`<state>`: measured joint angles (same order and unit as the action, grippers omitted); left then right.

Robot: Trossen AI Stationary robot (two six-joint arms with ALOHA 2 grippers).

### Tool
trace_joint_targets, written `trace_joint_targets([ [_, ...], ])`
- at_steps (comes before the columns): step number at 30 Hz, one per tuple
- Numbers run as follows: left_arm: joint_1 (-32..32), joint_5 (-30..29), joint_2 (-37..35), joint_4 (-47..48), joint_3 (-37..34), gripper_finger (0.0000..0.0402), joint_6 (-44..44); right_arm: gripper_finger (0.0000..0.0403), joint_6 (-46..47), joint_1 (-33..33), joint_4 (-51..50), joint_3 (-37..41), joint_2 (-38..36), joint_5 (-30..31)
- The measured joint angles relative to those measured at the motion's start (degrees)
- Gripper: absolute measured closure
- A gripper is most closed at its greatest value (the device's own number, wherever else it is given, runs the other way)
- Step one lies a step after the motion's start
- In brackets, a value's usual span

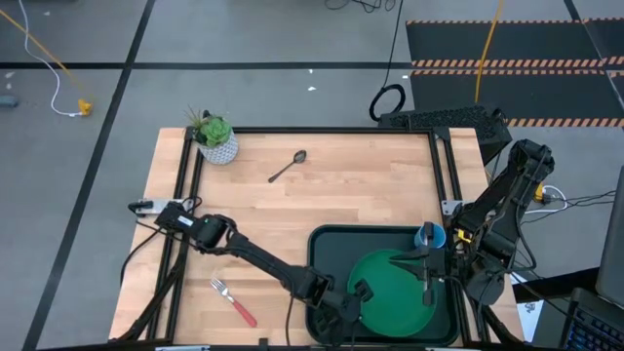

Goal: Pick and place plate/cup/fork/spoon on tray
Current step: Put the green plate on the black serving tray, then put the orange fork on the black serving tray beside the green plate

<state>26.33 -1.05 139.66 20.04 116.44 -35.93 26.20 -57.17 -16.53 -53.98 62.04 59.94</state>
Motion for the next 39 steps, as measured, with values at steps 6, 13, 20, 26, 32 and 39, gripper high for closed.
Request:
trace_joint_targets([
  [6,-0.5,1.1,1.0,-0.3,-0.1,0.0389,-0.5,0.0381,0.1,0.0,0.4,0.0,0.0,0.0],
  [13,-1.4,1.1,0.9,-0.8,-0.1,0.0347,0.0,0.0381,-0.3,0.0,0.9,0.0,0.0,-0.2],
  [20,-1.6,1.0,0.9,-2.2,-0.1,0.0278,0.7,0.0381,-0.3,0.0,1.0,0.0,0.0,-0.2],
  [26,-1.6,-0.2,0.9,-4.2,-0.1,0.0241,3.8,0.0381,-0.3,0.0,1.0,0.0,0.0,-0.3],
  [32,-1.3,-7.6,-3.0,3.3,-0.1,0.0240,12.2,0.0381,0.5,0.0,0.5,0.0,0.3,-0.5],
  [39,-1.2,-9.8,-11.1,17.7,0.0,0.0261,28.0,0.0381,1.8,0.0,0.1,0.0,1.8,-0.3],
])
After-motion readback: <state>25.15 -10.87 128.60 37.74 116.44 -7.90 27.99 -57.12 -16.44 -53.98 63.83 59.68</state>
